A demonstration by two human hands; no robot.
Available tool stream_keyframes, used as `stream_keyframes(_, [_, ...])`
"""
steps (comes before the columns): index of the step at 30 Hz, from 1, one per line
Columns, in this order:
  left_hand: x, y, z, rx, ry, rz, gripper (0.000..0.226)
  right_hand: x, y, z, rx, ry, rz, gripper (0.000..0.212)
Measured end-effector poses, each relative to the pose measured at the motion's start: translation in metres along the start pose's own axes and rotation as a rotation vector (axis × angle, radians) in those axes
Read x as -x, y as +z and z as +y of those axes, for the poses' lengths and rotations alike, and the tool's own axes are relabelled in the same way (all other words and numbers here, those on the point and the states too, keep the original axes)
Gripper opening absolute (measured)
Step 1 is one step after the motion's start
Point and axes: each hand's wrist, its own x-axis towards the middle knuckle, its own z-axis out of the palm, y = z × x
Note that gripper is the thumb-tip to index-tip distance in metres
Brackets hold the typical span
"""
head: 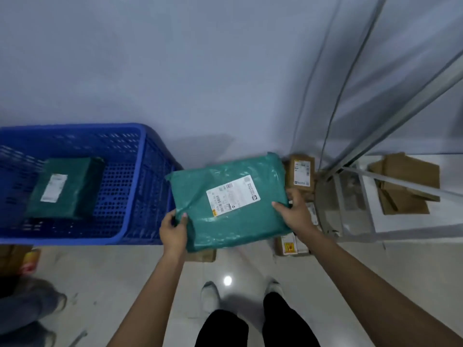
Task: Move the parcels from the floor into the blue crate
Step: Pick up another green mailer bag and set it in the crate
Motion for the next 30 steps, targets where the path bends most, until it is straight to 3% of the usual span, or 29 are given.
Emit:
stream_keyframes(5, [0.004, -0.065, 0.069, 0.077, 0.095, 0.194, 0.014, 0.043, 0.0, -0.086, -0.007, -0.118, 0.021, 0.035])
stream_keyframes(13, [-0.04, -0.214, 0.141, 0.098, 0.27, 0.224, 0.017, 0.139, 0.089, -0.169, -0.107, -0.175, 0.057, 0.029])
stream_keyframes(24, [-0.143, -0.428, 0.147, -0.09, 0.442, 0.199, 0.016, 0.239, 0.315, -0.215, -0.38, 0.1, -0.017, 0.033])
stream_keyframes(30, [-0.192, -0.466, 0.146, -0.14, 0.399, 0.144, 0.015, 0.236, 0.37, -0.231, -0.407, 0.175, 0.058, 0.045])
